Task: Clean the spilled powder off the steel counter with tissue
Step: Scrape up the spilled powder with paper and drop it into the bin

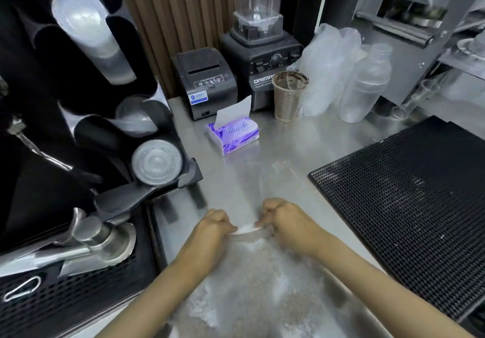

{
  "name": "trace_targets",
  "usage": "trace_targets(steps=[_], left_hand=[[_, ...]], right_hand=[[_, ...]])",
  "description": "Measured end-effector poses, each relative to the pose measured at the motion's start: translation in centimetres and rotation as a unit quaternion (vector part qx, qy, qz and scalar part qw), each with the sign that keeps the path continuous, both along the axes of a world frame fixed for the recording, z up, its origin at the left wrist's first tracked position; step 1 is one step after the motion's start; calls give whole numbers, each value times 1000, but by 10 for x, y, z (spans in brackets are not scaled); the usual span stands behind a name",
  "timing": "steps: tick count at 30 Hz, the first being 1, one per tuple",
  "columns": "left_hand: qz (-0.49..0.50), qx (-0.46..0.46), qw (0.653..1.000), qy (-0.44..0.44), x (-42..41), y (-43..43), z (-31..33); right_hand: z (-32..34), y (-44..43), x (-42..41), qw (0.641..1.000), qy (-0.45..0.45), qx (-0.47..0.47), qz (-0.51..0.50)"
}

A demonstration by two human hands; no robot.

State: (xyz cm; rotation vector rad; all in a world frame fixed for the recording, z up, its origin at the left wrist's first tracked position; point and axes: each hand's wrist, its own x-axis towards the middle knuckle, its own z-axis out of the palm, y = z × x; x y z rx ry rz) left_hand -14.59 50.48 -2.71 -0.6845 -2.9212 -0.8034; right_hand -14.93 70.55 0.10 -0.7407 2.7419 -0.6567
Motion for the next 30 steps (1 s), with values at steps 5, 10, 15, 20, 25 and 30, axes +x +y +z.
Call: trace_targets(steps=[5, 10, 15, 20, 25, 30], left_hand=[[119, 20, 992, -26, -63, -7, 15], [165, -38, 985, -37, -82, -2, 0], [109, 5, 992, -68, -23, -7, -5], [25, -19, 997, -74, 19, -13, 5], [206, 1, 976, -72, -33, -39, 28], [250, -83, 961, -80, -58, -34, 20]], right_hand=[[2, -30, -75, 992, 45, -32, -113], [-10, -46, -100, 992, 41, 1, -117], [-11, -32, -38, 998, 38, -6, -50], [-13, -19, -7, 999, 8, -8, 42], [4, -67, -61, 998, 48, -24, -35], [-17, -97, -90, 997, 4, -37, -74]])
